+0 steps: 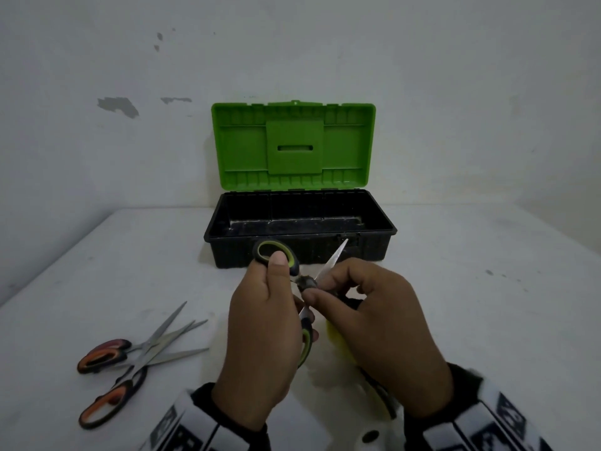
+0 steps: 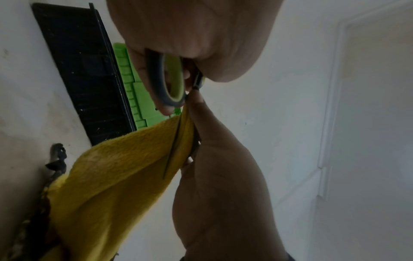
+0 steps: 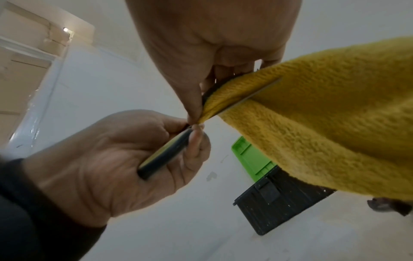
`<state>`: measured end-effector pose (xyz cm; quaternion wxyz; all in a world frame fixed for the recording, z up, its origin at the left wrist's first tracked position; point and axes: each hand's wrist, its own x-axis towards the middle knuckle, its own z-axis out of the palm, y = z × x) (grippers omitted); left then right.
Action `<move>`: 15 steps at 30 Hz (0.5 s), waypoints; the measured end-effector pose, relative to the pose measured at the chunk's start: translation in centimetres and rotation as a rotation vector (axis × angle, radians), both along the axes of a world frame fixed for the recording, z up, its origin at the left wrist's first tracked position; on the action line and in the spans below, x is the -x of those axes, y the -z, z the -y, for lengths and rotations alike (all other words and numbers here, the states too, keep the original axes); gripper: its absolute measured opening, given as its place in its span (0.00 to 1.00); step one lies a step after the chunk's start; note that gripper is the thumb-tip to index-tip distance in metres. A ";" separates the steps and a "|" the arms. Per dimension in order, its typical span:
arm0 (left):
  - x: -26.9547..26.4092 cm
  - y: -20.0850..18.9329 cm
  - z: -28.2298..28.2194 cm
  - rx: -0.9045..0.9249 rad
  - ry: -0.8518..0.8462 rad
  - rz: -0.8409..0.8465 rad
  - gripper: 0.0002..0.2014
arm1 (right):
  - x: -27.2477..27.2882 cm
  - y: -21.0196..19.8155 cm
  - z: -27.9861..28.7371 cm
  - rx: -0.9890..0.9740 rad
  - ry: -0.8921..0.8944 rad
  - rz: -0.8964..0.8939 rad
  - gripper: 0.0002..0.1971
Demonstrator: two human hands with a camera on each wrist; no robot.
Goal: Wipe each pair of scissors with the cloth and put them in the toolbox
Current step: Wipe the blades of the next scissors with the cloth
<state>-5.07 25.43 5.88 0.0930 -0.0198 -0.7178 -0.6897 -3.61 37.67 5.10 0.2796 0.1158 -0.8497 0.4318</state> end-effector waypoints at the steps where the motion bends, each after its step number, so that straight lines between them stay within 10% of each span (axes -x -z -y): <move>1: 0.0 0.0 0.0 0.022 -0.011 -0.021 0.17 | 0.1 0.0 -0.1 0.016 0.009 0.007 0.07; 15: 0.7 -0.1 0.3 -0.051 0.002 0.022 0.17 | 0.6 -0.6 -0.1 0.157 -0.048 0.114 0.08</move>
